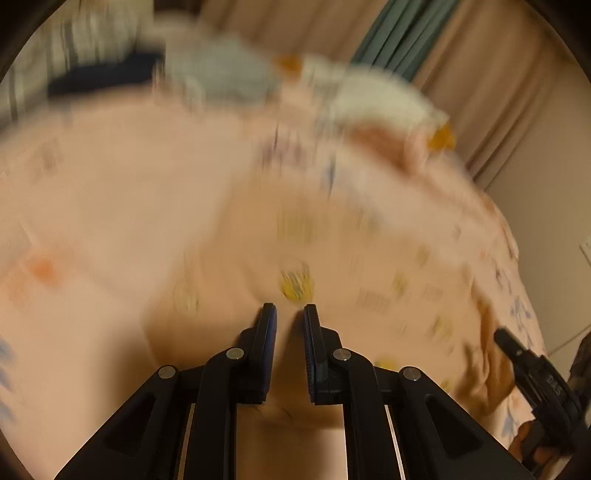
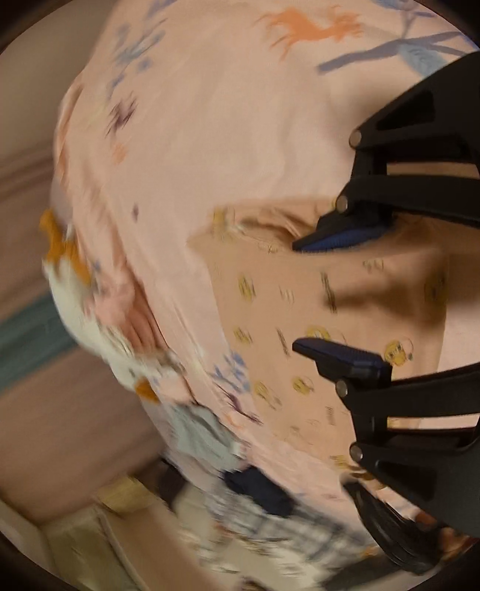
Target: Fold small clothes
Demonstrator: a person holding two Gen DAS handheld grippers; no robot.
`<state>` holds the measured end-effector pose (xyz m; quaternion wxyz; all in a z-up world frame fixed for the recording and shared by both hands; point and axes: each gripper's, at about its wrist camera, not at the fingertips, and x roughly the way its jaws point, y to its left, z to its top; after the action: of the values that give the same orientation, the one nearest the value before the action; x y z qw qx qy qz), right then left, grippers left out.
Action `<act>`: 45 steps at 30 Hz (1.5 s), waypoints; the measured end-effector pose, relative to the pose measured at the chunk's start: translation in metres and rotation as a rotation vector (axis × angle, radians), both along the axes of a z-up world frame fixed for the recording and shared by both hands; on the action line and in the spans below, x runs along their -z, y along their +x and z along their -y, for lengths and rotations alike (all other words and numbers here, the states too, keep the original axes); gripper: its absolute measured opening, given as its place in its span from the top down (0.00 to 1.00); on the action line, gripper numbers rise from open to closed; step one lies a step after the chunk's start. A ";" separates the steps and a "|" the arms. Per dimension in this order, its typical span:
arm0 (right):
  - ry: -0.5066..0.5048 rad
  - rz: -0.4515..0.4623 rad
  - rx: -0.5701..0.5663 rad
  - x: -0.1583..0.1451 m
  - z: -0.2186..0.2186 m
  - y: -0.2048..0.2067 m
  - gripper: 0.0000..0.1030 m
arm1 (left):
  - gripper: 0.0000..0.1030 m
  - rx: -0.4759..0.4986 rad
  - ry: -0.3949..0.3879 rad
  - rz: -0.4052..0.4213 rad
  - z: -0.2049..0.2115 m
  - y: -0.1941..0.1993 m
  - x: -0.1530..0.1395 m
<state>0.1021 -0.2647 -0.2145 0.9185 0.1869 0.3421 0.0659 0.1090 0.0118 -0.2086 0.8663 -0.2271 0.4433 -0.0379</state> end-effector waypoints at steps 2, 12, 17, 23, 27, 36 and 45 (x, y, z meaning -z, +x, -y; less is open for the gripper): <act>-0.045 -0.051 -0.049 0.008 -0.012 0.005 0.73 | 0.91 -0.066 -0.082 0.031 -0.010 -0.010 0.015; -0.252 -0.178 0.064 0.023 0.018 -0.012 0.93 | 0.95 -0.113 -0.647 -0.150 -0.092 -0.029 0.049; -0.150 -0.184 0.121 0.025 0.056 -0.026 0.75 | 0.95 -0.067 -0.463 -0.106 -0.077 -0.037 0.029; -0.187 -0.196 0.340 0.024 0.101 -0.037 0.69 | 0.95 -0.082 -0.447 -0.115 -0.076 -0.037 0.034; -0.059 -0.100 0.293 0.007 0.106 -0.033 0.68 | 0.95 -0.052 -0.421 -0.149 -0.072 -0.042 0.025; 0.002 -0.079 0.064 -0.014 0.015 0.017 0.66 | 0.67 0.074 -0.395 -0.198 -0.032 -0.057 0.008; -0.016 -0.153 -0.103 -0.002 -0.069 0.061 0.42 | 0.62 -0.099 -0.387 -0.094 -0.034 -0.038 0.009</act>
<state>0.1632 -0.1954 -0.2123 0.8867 0.1662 0.4207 0.0958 0.0715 0.0462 -0.2180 0.7854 -0.4125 0.4562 -0.0692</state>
